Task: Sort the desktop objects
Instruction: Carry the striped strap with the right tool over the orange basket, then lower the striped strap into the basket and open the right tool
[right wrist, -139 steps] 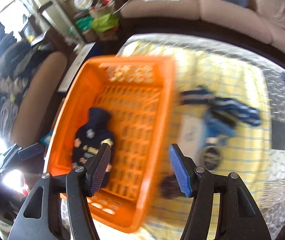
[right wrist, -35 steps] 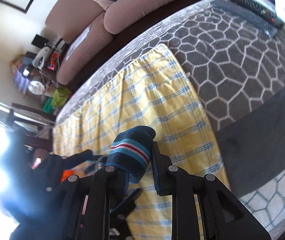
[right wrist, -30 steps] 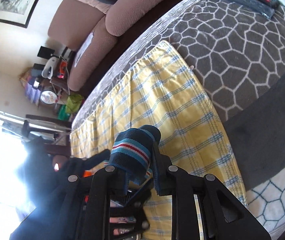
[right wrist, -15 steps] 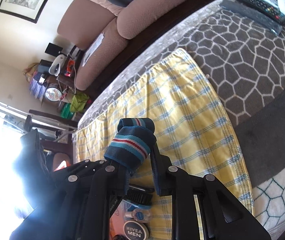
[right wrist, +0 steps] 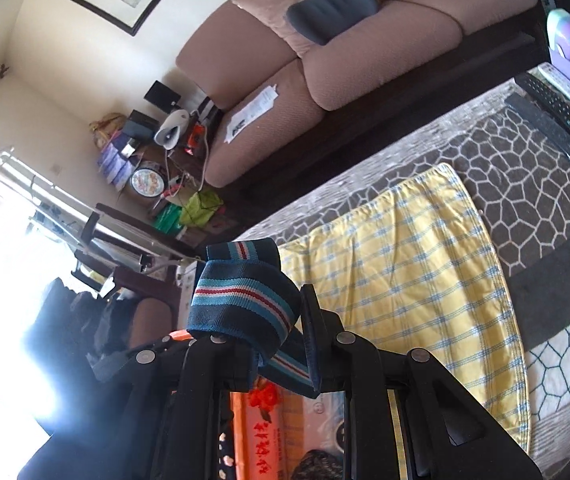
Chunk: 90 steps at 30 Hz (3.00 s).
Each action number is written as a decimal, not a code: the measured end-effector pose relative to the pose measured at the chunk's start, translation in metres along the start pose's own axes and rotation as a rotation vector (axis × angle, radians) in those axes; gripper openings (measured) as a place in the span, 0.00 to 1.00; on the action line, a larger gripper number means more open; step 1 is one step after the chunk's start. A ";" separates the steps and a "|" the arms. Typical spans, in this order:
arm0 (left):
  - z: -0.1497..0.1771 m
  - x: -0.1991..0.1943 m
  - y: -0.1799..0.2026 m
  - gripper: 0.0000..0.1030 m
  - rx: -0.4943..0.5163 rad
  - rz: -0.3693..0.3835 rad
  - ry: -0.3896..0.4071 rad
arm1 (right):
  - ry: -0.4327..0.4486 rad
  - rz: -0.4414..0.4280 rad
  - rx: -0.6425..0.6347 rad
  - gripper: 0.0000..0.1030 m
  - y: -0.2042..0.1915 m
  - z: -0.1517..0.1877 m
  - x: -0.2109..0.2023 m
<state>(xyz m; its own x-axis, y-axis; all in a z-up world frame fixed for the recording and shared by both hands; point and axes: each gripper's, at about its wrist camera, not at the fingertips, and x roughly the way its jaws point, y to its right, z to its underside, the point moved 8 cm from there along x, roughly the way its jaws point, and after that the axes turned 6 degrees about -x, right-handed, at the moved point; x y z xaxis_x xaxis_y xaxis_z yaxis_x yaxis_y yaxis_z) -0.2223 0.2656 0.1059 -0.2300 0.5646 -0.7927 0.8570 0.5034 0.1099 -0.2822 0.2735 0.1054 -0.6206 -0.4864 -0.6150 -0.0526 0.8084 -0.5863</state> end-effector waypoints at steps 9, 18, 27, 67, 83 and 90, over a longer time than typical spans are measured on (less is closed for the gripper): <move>0.042 -0.102 -0.042 0.04 -0.046 -0.042 0.051 | -0.012 -0.038 -0.137 0.19 -0.107 0.022 -0.032; 0.132 -0.120 -0.082 0.04 -0.163 -0.051 -0.002 | -0.125 -0.064 -0.227 0.19 -0.162 0.110 0.003; 0.159 -0.087 -0.120 0.04 -0.254 -0.053 -0.042 | -0.201 0.003 -0.302 0.19 -0.168 0.154 0.055; 0.168 0.067 -0.168 0.05 -0.544 0.197 -0.216 | -0.244 0.259 -0.506 0.37 -0.120 0.124 0.164; 0.178 0.086 -0.182 0.05 -0.602 0.121 -0.230 | -0.221 0.197 -0.462 0.52 -0.122 0.106 0.139; 0.179 0.080 -0.172 0.36 -0.549 0.083 -0.259 | -0.196 0.183 -0.466 0.52 -0.127 0.103 0.122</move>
<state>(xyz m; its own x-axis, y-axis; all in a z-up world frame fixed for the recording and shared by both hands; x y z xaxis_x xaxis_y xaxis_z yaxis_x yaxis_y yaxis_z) -0.3057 0.1071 -0.0837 0.0062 0.4739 -0.8806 0.4883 0.7670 0.4162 -0.2701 0.0770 0.0508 -0.4967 -0.3409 -0.7981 -0.3272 0.9253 -0.1917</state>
